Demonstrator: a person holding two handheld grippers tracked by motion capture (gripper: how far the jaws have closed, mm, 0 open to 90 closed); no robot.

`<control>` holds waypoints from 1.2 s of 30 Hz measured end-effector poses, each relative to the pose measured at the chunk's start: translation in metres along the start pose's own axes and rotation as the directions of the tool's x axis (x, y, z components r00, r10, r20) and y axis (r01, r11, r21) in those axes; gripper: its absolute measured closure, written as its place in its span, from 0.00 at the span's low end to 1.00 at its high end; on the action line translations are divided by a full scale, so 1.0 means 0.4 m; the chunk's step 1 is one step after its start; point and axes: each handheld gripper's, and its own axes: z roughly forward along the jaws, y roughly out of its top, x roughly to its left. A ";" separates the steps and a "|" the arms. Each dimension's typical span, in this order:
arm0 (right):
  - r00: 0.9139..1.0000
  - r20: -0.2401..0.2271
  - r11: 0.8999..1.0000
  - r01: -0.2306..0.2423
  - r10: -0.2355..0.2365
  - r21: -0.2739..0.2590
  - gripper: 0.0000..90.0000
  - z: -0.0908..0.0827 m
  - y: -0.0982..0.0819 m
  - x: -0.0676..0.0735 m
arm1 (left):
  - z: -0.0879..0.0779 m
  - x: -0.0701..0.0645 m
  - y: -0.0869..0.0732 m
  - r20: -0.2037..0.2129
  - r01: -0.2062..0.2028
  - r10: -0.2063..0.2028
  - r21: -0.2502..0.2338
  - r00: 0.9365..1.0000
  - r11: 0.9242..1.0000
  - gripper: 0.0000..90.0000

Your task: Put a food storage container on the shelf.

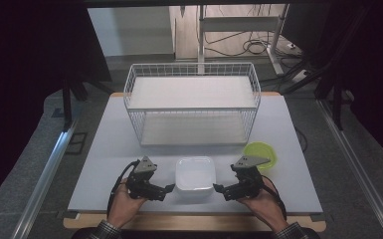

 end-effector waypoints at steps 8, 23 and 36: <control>1.000 -0.018 0.999 -0.003 0.003 0.047 0.12 0.024 0.032 0.010 | 0.012 -0.005 0.036 0.060 0.000 0.001 -0.019 0.998 1.000 0.06; 0.988 -0.106 0.989 -0.102 0.113 0.104 0.29 0.076 0.061 -0.004 | 0.071 -0.005 0.064 0.193 0.041 -0.044 0.019 0.980 0.999 0.14; 0.974 -0.089 0.972 -0.195 0.208 0.132 0.63 0.023 0.053 0.008 | 0.015 -0.040 0.055 0.152 0.121 -0.129 0.062 0.980 0.991 0.56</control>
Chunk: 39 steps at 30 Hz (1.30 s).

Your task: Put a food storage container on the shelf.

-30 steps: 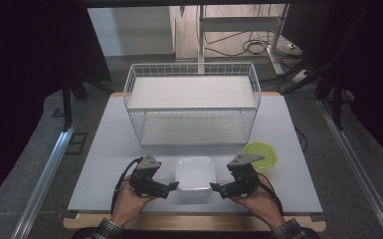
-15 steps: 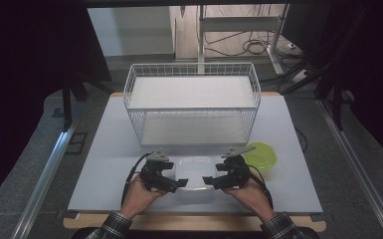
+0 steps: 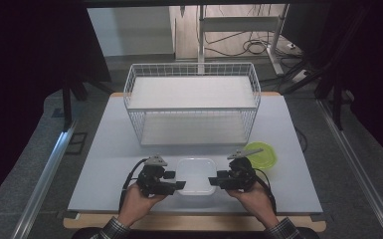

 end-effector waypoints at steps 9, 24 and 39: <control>0.997 0.012 0.996 -0.080 0.080 -0.035 0.77 -0.017 -0.002 0.005 | -0.016 -0.005 0.000 -0.042 0.085 -0.087 -0.047 0.995 0.995 0.72; 0.997 0.075 0.991 -0.014 0.024 -0.135 0.87 -0.018 -0.007 0.007 | -0.017 0.002 -0.003 -0.065 0.105 -0.112 -0.105 0.992 0.989 0.87; 0.997 0.072 0.978 0.028 -0.013 -0.207 0.87 -0.059 0.051 0.013 | -0.072 0.003 0.073 -0.086 0.044 -0.059 -0.165 0.995 0.985 0.87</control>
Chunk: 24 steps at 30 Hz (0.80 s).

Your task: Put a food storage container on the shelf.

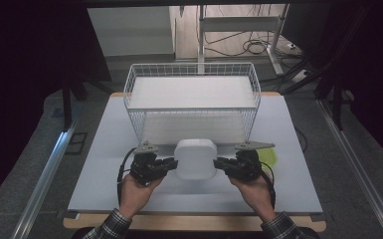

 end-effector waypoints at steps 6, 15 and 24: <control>1.000 -0.010 1.000 0.011 -0.011 -0.028 0.87 -0.010 0.043 0.004 | -0.026 0.001 0.038 -0.012 -0.014 0.013 -0.031 1.000 0.999 0.87; 1.000 -0.013 0.999 0.018 -0.019 -0.049 0.87 -0.016 0.088 0.006 | -0.044 0.008 0.077 -0.017 -0.011 0.010 -0.065 1.000 0.998 0.87; 0.999 -0.016 0.996 0.032 -0.033 -0.085 0.87 -0.026 0.148 0.011 | -0.075 0.012 0.128 -0.033 -0.023 0.019 -0.106 0.999 0.994 0.87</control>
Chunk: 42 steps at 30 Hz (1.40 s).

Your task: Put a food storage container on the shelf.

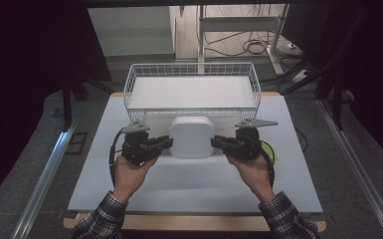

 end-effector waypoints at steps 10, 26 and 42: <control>1.000 0.000 0.999 0.023 -0.023 -0.031 0.87 -0.013 0.065 0.008 | -0.026 0.001 0.057 -0.009 -0.014 0.014 -0.042 1.000 0.999 0.87; 0.998 0.010 0.996 0.056 -0.055 -0.074 0.87 -0.032 0.180 0.016 | -0.056 0.015 0.157 -0.017 -0.031 0.029 -0.093 0.999 0.995 0.87; 0.999 0.027 0.994 0.035 -0.032 -0.103 0.86 -0.019 0.270 -0.026 | -0.037 0.047 0.261 -0.020 -0.036 0.035 -0.100 0.999 0.994 0.87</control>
